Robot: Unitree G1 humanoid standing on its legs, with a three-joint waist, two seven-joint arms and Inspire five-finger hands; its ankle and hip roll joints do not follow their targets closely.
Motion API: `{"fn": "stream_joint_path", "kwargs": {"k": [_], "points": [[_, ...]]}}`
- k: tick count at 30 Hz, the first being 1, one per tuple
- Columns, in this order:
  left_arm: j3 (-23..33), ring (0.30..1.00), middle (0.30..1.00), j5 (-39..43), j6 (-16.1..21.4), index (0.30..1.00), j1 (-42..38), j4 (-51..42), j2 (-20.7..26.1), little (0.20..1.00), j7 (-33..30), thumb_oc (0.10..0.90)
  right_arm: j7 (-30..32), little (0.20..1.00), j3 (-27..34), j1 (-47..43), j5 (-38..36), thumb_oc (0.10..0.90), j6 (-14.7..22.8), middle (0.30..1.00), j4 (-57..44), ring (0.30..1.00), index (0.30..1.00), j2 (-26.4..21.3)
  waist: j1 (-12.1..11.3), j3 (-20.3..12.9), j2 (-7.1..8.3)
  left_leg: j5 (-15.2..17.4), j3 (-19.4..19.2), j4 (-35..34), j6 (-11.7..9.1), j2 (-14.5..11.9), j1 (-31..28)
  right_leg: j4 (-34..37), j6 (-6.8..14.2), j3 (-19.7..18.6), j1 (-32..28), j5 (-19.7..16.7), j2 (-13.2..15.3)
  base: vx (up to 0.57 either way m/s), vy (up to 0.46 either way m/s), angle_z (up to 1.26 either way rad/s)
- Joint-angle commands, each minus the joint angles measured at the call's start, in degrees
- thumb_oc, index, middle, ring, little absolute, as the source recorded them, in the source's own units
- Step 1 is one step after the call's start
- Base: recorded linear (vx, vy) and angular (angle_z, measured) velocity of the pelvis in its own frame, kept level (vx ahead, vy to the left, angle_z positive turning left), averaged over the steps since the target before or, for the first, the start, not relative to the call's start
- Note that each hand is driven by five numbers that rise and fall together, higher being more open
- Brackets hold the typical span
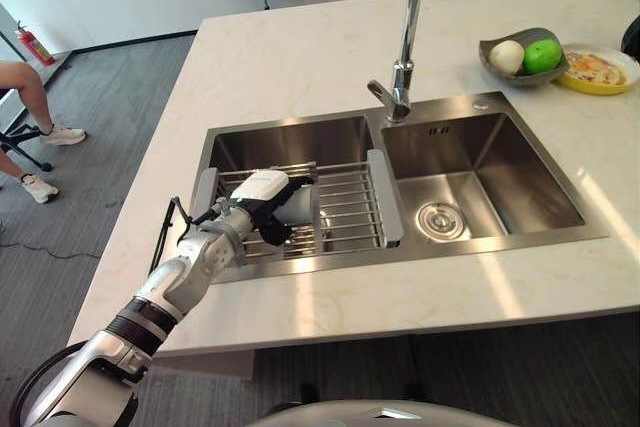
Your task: Place the dishes in the dishwasher.
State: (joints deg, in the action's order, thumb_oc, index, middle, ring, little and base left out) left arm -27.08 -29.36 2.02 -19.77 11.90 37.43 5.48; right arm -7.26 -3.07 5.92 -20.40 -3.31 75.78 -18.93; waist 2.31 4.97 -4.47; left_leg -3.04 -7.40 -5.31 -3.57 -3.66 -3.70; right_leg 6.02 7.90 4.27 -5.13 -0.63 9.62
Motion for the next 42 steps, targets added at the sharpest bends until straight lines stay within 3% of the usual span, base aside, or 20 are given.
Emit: {"fn": "stream_joint_path", "kwargs": {"k": [1, 2, 5, 15, 19, 22, 23, 24, 25, 26, 27, 28, 30, 32, 33, 35, 36, 37, 39, 42], "points": [[-1.15, 0.9, 0.9, 0.38, -1.6, 0.9, -9.26, 5.2, 0.2, 0.9, 2.08, 0.8, -1.02, 0.9, -1.66, -1.88, -0.32, 0.8, -0.65, 0.9, 0.82, 0.9, 0.9, 0.03, 0.12, 1.05, 1.47, 5.33, -0.73, 0.31, 1.12, 1.32, -1.52, -1.02, 1.31, -0.54, -1.33, 1.85, -1.01, 0.0, 0.0, 0.0], [-1.52, 0.9, 0.9, 0.11, -1.65, 0.9, -9.46, 5.65, 0.12, 0.9, 2.27, 0.8, -1.1, 0.9, -1.76, -1.96, -0.22, 0.8, -0.66, 0.9, 0.88, 0.9, 0.9, 0.02, 0.17, 1.12, 1.42, 5.34, -0.75, 0.31, 1.14, 1.33, -1.53, -1.02, 1.31, -0.54, -1.3, 1.84, -1.01, 0.0, -0.003, -0.04], [-2.55, 0.3, 0.3, -0.48, -1.67, 0.3, -10.18, 6.17, 0.1, 0.3, 2.21, 0.4, -1.21, 0.9, -1.98, -2.29, -0.14, 0.8, -0.71, 0.9, 1.03, 0.9, 0.9, -0.08, 0.12, 1.31, 1.33, 5.31, -0.73, 0.31, 1.14, 1.34, -1.42, -1.02, 1.33, -0.55, -1.2, 1.82, -1.06, 0.0, -0.002, -0.03], [-6.37, 0.3, 0.3, -3.35, 1.12, 0.3, -13.29, 3.14, 3.05, 0.3, 0.96, 0.4, -0.76, 0.9, -2.52, -2.59, -0.2, 0.8, 0.11, 0.9, 0.85, 0.9, 0.9, -0.44, -0.07, 1.49, 1.35, 4.93, -0.73, 0.31, 1.13, 1.37, -1.0, -1.02, 1.39, -0.16, -1.02, 1.44, -0.87, -0.01, 0.0, 0.0], [-5.13, 0.3, 0.3, -4.26, 3.08, 0.3, -12.75, -0.43, 5.49, 0.3, -2.02, 0.4, -0.43, 0.9, -2.71, -2.78, 0.04, 0.8, 0.88, 0.9, -0.2, 0.9, 0.9, -0.54, -0.51, 1.49, 1.63, 5.18, -0.45, 0.31, 1.36, 1.68, -1.1, -1.02, 1.6, 0.08, -1.45, 0.87, -0.48, -0.01, 0.013, 0.0], [-0.89, 0.3, 0.3, -4.36, 6.04, 0.3, -9.91, -7.57, 10.28, 0.3, -7.7, 0.4, -0.33, 0.9, -3.25, -2.62, 0.74, 0.8, 1.99, 0.9, -2.04, 0.9, 0.9, -0.16, -1.71, 2.01, 1.88, 4.81, 0.25, 0.31, 1.68, 1.81, -1.16, -3.27, 2.04, -0.47, -0.44, -0.18, 0.2, -0.07, 0.019, -0.03], [0.9, 0.3, 0.3, -3.92, 7.13, 0.3, -9.04, -9.95, 11.36, 0.3, -10.03, 0.4, -0.22, 0.9, -3.41, -2.55, 0.71, 0.8, 2.3, 0.9, -2.37, 0.9, 0.9, 0.09, -1.9, 2.27, 2.1, 4.27, 1.15, 0.31, 1.7, 1.76, -0.48, -5.6, 2.82, -2.76, 0.91, -1.12, 0.45, -0.22, -0.062, 0.03], [0.78, 0.3, 0.3, -4.18, 8.24, 0.3, -10.11, -11.38, 12.37, 0.3, -14.43, 0.4, 0.08, 0.9, -3.52, -2.3, -0.52, 0.8, 3.05, 0.9, -2.65, 0.9, 0.9, 0.44, -1.45, 2.37, 1.99, 2.99, 5.3, 0.31, 2.17, 2.07, 1.65, -10.93, 3.46, -13.04, 2.98, -0.55, -2.02, -0.16, -0.057, 0.06], [0.78, 0.3, 0.3, -4.18, 8.24, 0.3, -10.11, -11.38, 12.37, 0.3, -14.43, 0.4, 0.08, 0.9, -3.52, -2.3, -0.52, 0.8, 3.05, 0.9, -2.65, 0.9, 0.9, 0.44, -1.45, 2.37, 1.99, 2.99, 5.3, 0.31, 2.17, 2.07, 1.65, -10.93, 3.46, -13.04, 2.98, -0.55, -2.02, -0.13, -0.045, 0.3], [0.26, 0.3, 0.3, -3.51, 8.74, 0.3, -11.32, -12.2, 12.69, 0.3, -16.41, 0.4, 0.39, 0.9, -2.98, -2.17, -2.36, 0.8, 3.31, 0.9, -2.6, 0.9, 0.9, 0.66, -1.3, 2.07, 1.75, 2.42, 8.76, 0.81, 2.49, 2.42, 3.0, -12.76, 3.42, -18.96, 2.29, 2.69, -4.13, -0.09, -0.024, 0.85], [0.15, 0.3, 0.3, -2.63, 9.03, 0.3, -12.27, -13.43, 12.76, 0.3, -17.81, 0.4, 0.85, 0.9, -2.54, -2.16, -3.99, 0.8, 3.48, 0.9, -2.6, 0.9, 0.9, 0.71, -1.27, 1.96, 1.5, 1.42, 10.83, 1.35, 2.59, 2.44, 4.54, -12.91, 2.75, -22.29, 1.91, 4.46, -5.25, -0.14, -0.061, 1.7], [1.08, 0.3, 0.3, -1.3, 9.49, 0.3, -12.35, -15.46, 13.36, 0.3, -18.34, 0.4, 1.34, 0.9, -2.53, -2.46, -5.0, 0.8, 3.78, 0.9, -2.52, 0.9, 0.9, 0.91, -1.26, 2.05, 1.58, 0.76, 13.04, 1.95, 2.63, 2.75, 5.81, -12.95, 0.94, -22.97, 1.27, 6.46, -6.2, -0.17, -0.119, 2.15], [4.0, 0.3, 0.3, 0.95, 9.86, 0.3, -11.81, -19.19, 14.64, 0.3, -19.65, 0.4, 1.82, 0.9, -2.82, -2.27, -5.87, 0.8, 3.93, 0.9, -2.74, 0.9, 0.9, 1.62, -2.02, 2.21, 2.02, -1.48, 18.72, 3.12, 2.24, 4.45, 9.15, -11.78, -1.95, -22.03, -0.04, 9.29, -7.82, -0.18, -0.199, 1.81], [7.07, 0.3, 0.3, 2.89, 10.39, 0.3, -11.91, -22.35, 15.53, 0.3, -21.11, 0.4, 1.7, 0.9, -2.23, -1.16, -6.67, 0.8, 4.26, 0.9, -2.57, 0.9, 0.9, 1.9, -2.27, 2.55, 2.37, -5.48, 24.4, 2.28, -0.19, 6.3, 11.84, -11.31, -3.89, -20.22, -0.94, 11.54, -10.3, -0.24, -0.221, 1.99], [10.56, 0.3, 0.3, 5.31, 10.41, 0.3, -11.03, -23.68, 15.07, 0.3, -22.79, 0.4, 1.96, 0.9, -1.64, -0.78, -6.3, 0.8, 4.41, 0.9, -2.46, 0.9, 0.9, 1.75, -2.14, 3.21, 2.52, -6.71, 25.0, 1.42, -1.49, 7.04, 14.16, -11.06, -4.35, -17.79, -0.43, 11.3, -10.69, -0.37, -0.114, 2.52], [18.49, 0.3, 0.3, 9.41, 10.82, 0.3, -8.19, -25.83, 12.14, 0.3, -25.29, 0.4, 2.22, 0.9, -0.42, -1.14, -4.94, 0.8, 4.32, 0.9, -2.2, 0.9, 0.9, 1.08, -0.64, 3.4, 2.9, -4.24, 17.63, 1.21, -0.98, 5.77, 16.71, -10.77, -4.07, -12.19, 1.04, 10.83, -9.29, -0.4, 0.025, 2.63], [22.7, 0.3, 0.3, 12.15, 11.41, 0.3, -6.11, -26.56, 9.84, 0.3, -26.33, 0.4, 2.31, 0.9, 1.09, -0.64, -4.64, 0.8, 4.25, 0.9, -1.7, 0.9, 0.9, 1.38, -0.07, 3.03, 3.63, -2.53, 9.8, 1.77, -0.79, 3.18, 16.16, -10.2, -3.35, -8.33, 1.05, 10.51, -7.48, -0.32, 0.13, 3.08], [29.08, 0.3, 0.3, 18.53, 13.16, 0.3, -2.21, -27.02, 7.33, 0.3, -26.93, 0.4, 2.14, 0.9, 3.12, 0.23, -4.97, 0.8, 4.02, 0.9, -0.59, 0.9, 0.9, 1.11, -0.29, 2.45, 4.64, -1.4, 5.35, 3.58, -1.26, 0.06, 13.19, -9.01, -2.94, -3.64, 0.17, 9.37, -4.59, -0.19, 0.109, 2.59], [31.78, 0.3, 0.3, 20.82, 13.77, 0.3, -0.76, -27.34, 6.15, 0.3, -26.98, 0.4, 1.77, 0.9, 3.3, 0.42, -4.92, 0.8, 3.8, 0.9, -0.34, 0.9, 0.9, 1.16, -0.12, 2.32, 4.82, -1.51, 5.67, 4.49, -1.62, -1.19, 12.17, -8.43, -3.01, -1.68, -0.08, 8.5, -3.64, -0.16, 0.124, 1.33], [35.43, 0.3, 0.3, 25.89, 14.99, 0.3, 2.49, -25.27, 3.77, 0.3, -25.13, 0.4, -0.19, 0.9, 3.76, 1.71, -3.72, 0.8, 2.93, 0.9, -0.08, 0.9, 0.9, 1.65, 0.17, 1.22, 5.87, -1.37, 2.9, 5.18, -3.05, -7.29, 7.28, -8.65, -2.99, 3.76, -0.24, 7.75, -0.81, -0.14, 0.197, 1.04]]}}
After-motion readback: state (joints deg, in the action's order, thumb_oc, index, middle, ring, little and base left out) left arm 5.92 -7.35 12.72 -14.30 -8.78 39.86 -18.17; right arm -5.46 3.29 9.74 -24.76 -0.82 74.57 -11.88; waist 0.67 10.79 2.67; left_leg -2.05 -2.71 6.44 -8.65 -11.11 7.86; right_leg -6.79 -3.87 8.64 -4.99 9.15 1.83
